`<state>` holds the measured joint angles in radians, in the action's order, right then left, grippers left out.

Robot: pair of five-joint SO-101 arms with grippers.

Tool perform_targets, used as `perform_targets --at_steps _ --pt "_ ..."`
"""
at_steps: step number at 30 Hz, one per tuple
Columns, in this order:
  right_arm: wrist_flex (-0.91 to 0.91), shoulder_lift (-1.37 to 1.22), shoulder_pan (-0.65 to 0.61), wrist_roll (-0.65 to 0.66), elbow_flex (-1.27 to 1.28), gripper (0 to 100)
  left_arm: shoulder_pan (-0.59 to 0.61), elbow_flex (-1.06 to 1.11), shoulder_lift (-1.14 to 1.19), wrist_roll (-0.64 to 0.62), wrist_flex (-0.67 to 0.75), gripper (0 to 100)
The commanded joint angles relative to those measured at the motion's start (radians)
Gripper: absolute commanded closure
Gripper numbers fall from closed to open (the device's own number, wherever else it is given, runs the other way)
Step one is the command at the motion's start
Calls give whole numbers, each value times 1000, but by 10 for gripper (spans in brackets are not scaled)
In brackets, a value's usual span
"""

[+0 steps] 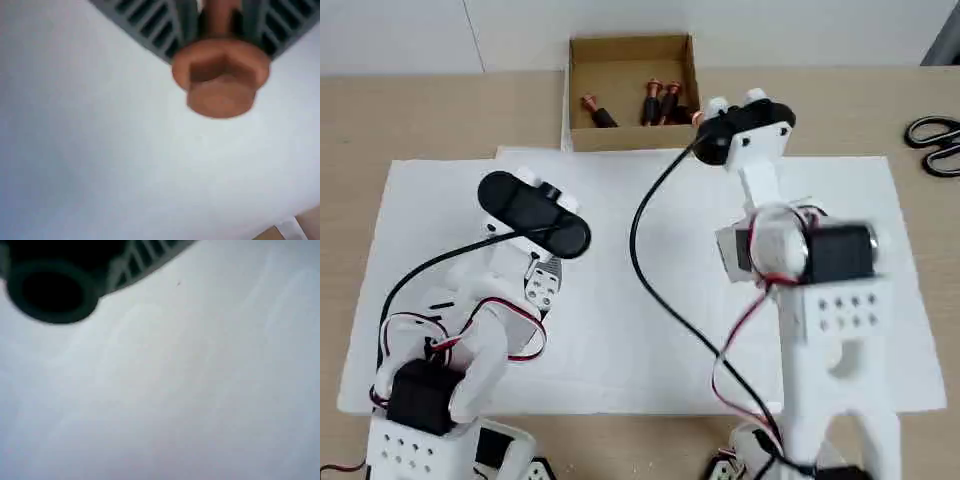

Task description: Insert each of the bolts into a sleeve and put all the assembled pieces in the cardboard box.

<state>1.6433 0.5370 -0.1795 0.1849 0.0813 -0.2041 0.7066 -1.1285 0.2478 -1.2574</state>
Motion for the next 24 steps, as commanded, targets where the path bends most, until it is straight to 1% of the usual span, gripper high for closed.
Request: perform_targets --at_steps 1,3,6,10,12,14,16,21,24 --pt "-51 117 7 -17 -3 992 2 -7 -20 -121 31 994" --pt "-125 159 4 -48 37 992 2 -7 -18 -203 40 994" --pt "-289 206 2 -72 172 994 2 -5 -18 -295 94 994" --pt "-535 237 2 -66 407 994 2 8 -18 -382 221 994" --pt "-607 239 -1 -64 506 995 2 42 -21 -436 287 994" --pt "-633 251 -13 -63 554 995 2 77 -20 -476 338 994" --pt "-642 277 -33 -69 585 995 2 114 -20 -489 391 994" --pt "-659 375 -120 -118 658 995 2 176 -20 -491 497 994" --pt "-723 460 -151 -97 756 995 2 202 -25 -486 532 994"
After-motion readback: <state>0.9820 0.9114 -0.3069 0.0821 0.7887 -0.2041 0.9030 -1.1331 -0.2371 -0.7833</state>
